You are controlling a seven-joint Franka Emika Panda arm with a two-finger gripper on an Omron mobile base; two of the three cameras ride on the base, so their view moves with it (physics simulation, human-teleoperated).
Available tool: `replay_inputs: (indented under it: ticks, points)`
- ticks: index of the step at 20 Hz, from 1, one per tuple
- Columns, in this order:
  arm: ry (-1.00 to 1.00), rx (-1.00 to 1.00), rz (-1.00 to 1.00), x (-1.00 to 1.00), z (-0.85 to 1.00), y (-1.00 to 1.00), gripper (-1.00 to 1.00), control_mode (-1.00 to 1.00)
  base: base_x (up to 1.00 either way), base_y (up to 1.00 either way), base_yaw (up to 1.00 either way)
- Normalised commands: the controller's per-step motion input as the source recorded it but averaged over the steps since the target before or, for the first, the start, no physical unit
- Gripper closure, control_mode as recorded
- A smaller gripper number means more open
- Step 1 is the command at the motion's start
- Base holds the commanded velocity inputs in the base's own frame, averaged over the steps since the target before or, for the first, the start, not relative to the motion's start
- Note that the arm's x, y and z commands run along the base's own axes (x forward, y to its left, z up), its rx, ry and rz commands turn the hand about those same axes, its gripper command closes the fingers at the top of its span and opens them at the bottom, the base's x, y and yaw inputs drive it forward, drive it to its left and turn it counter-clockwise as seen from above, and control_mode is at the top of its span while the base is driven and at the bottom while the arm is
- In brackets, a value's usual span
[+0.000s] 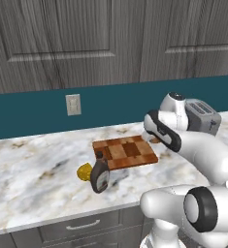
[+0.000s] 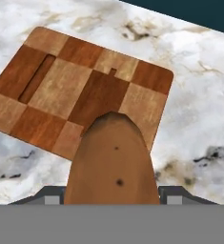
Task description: Retrieve the reheated potato from the microwave, then place the potato, cheese, and condiment on the cutting board.
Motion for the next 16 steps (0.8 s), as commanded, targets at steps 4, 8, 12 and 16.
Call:
replay_inputs:
  ticks: [4,8,12,16]
  points:
    - [0.0,0.0,0.0,0.46,-0.4,0.0,1.0,-1.0,0.0,0.0,0.0]
    - [0.01,0.0,0.0,0.49,-0.41,0.0,1.0,-1.0,0.0,0.0,0.0]
    - [0.06,0.0,0.0,0.52,-0.31,-0.01,1.0,-1.0,0.0,0.0,0.0]
    - [0.0,0.0,0.0,0.25,-0.4,0.0,1.0,-1.0,0.0,0.0,0.0]
